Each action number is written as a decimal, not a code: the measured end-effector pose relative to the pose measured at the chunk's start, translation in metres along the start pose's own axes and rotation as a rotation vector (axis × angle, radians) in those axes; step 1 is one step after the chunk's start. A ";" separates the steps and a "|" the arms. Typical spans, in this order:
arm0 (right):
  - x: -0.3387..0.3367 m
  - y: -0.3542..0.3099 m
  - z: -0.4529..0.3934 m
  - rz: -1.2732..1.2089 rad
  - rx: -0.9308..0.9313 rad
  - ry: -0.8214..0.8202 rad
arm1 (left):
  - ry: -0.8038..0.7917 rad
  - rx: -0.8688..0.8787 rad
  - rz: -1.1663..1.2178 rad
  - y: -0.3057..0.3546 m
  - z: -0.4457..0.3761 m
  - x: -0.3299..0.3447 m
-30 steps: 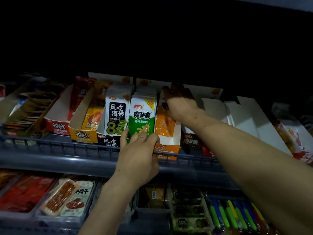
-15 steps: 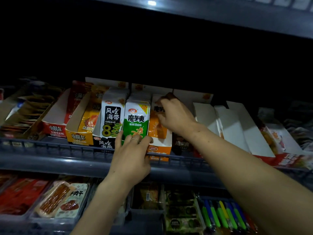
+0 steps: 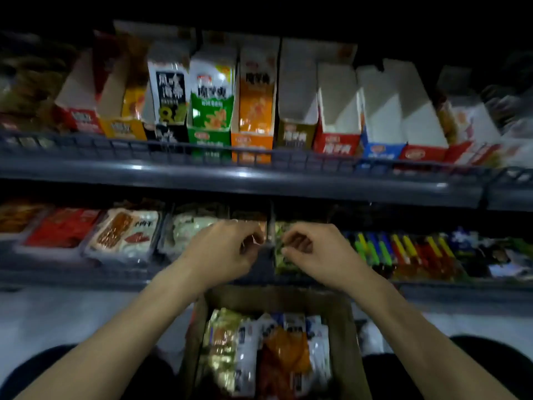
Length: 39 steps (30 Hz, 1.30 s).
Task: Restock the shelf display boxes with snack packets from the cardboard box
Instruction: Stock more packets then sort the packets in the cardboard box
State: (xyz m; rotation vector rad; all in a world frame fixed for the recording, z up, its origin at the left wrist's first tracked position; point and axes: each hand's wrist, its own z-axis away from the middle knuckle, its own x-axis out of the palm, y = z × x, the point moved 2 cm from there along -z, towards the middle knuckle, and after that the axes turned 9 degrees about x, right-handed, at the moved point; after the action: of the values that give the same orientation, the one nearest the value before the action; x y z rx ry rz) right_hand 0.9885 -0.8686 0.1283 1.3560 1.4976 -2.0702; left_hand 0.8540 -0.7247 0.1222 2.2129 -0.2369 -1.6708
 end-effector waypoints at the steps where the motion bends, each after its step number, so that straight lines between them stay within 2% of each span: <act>1: 0.017 0.016 0.011 0.003 0.051 -0.039 | -0.070 -0.001 -0.005 0.000 0.008 0.013; 5: 0.085 0.083 0.049 -0.062 0.313 -0.164 | -0.285 -0.090 0.035 0.003 0.041 0.057; 9: 0.144 0.138 0.083 -0.079 0.483 -0.308 | -0.412 -0.212 0.137 -0.002 0.078 0.108; 13: 0.198 0.182 0.108 -0.058 0.671 -0.382 | -0.468 -0.386 0.275 0.004 0.124 0.162; 17: 0.238 0.201 0.120 0.071 0.703 -0.441 | -0.449 -0.615 0.434 0.013 0.163 0.209; 20: 0.254 0.209 0.110 0.050 0.778 -0.379 | -0.371 -0.785 0.523 0.024 0.178 0.231; 23: 0.262 0.215 0.091 0.023 0.896 -0.253 | -0.314 -0.854 0.544 0.033 0.183 0.243; 26: 0.266 0.224 0.081 -0.105 1.074 -0.078 | -0.358 -0.887 0.547 0.033 0.188 0.250; 28: 0.271 0.231 0.078 -0.167 1.145 -0.031 | -0.388 -0.915 0.523 0.028 0.191 0.252; 33: 0.280 0.242 0.062 0.028 1.088 -0.031 | -0.416 -0.947 0.518 0.023 0.199 0.256; 39: 0.286 0.241 0.049 0.144 1.053 -0.096 | -0.430 -0.838 0.533 0.029 0.204 0.252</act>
State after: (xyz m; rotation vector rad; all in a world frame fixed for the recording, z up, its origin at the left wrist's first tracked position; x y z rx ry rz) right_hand 0.9668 -0.9297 -0.2435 1.5152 0.1569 -2.8711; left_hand 0.7345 -0.8744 -0.1404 1.0612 -0.1655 -1.5187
